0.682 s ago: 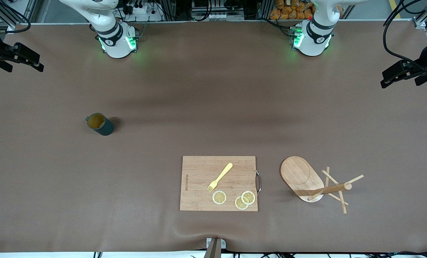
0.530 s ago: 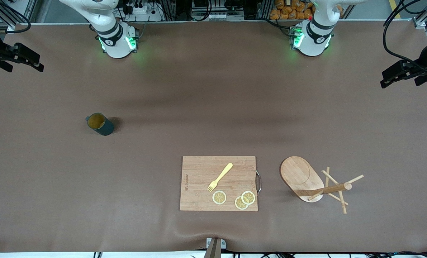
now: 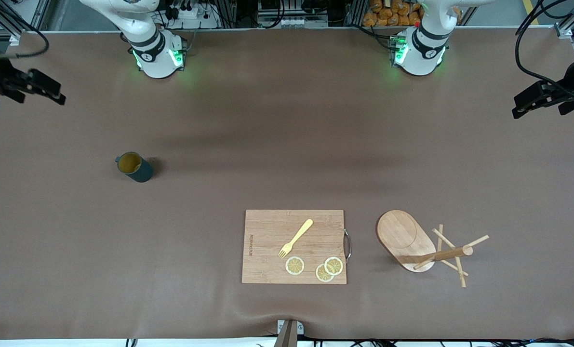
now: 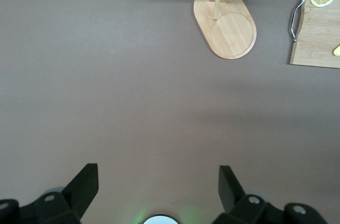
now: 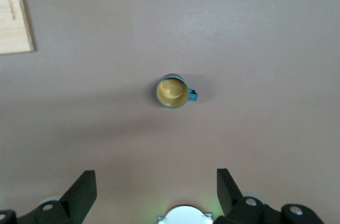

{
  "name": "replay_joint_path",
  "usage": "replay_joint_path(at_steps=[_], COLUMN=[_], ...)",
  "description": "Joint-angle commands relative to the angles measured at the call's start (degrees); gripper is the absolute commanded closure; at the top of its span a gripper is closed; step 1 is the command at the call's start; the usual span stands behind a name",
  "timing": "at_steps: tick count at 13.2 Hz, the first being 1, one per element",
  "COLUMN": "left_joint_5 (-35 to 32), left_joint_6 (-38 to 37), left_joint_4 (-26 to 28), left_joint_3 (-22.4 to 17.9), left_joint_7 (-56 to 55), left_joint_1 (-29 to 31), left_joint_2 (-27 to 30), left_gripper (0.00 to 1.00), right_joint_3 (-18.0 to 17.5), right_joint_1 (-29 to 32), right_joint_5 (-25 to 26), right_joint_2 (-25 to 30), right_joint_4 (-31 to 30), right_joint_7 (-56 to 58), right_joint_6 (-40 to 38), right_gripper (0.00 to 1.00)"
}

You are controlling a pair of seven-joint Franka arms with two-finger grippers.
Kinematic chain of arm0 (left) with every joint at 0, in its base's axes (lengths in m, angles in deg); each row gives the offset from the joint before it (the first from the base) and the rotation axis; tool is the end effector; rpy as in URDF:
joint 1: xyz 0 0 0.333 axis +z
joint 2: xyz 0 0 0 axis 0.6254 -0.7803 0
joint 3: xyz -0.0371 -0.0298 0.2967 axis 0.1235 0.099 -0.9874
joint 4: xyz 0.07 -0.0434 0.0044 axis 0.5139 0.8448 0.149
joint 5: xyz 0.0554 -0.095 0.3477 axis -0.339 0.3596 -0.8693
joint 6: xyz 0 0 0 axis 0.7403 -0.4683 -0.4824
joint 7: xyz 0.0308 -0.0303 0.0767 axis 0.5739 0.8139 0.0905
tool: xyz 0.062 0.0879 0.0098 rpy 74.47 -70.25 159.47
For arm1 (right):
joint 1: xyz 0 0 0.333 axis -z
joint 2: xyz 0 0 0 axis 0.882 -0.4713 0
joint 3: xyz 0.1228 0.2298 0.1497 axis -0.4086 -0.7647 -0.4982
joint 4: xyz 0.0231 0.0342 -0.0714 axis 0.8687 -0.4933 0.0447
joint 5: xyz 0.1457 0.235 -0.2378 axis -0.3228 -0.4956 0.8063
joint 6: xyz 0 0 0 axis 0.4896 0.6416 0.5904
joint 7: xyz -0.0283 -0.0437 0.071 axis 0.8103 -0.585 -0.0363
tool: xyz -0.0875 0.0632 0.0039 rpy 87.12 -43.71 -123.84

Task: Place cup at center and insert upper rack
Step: 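Move the right gripper toward the teal mug lying on its side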

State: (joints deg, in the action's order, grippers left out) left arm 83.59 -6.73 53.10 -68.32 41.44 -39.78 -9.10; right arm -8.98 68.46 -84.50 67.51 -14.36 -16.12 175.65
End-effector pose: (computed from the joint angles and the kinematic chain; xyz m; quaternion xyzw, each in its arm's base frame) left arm 0.5111 -0.0240 0.6371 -0.9991 -0.0329 0.0207 0.0141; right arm 0.4779 0.0031 0.6042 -0.9973 0.0579 0.0445 0.0109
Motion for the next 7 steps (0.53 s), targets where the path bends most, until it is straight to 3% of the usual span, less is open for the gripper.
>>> replay_joint_path(at_steps=[1, 7], left_joint_5=[-1.3, -0.5], left_joint_6=[-0.9, -0.9], left_joint_4=[-0.5, -0.2], left_joint_3=[0.2, 0.9], left_joint_7=[0.7, -0.2], left_joint_1=[-0.3, -0.3], left_joint_2=[0.2, -0.2], left_gripper=[0.0, 0.0], right_joint_3=[0.0, -0.1], right_joint_1=[-2.5, -4.0], right_joint_5=[0.1, -0.3], right_joint_2=[-1.0, -8.2], right_joint_4=[-6.0, -13.7], right_joint_7=[-7.0, -16.8], right_joint_6=[7.4, 18.9], right_gripper=[0.0, 0.0])
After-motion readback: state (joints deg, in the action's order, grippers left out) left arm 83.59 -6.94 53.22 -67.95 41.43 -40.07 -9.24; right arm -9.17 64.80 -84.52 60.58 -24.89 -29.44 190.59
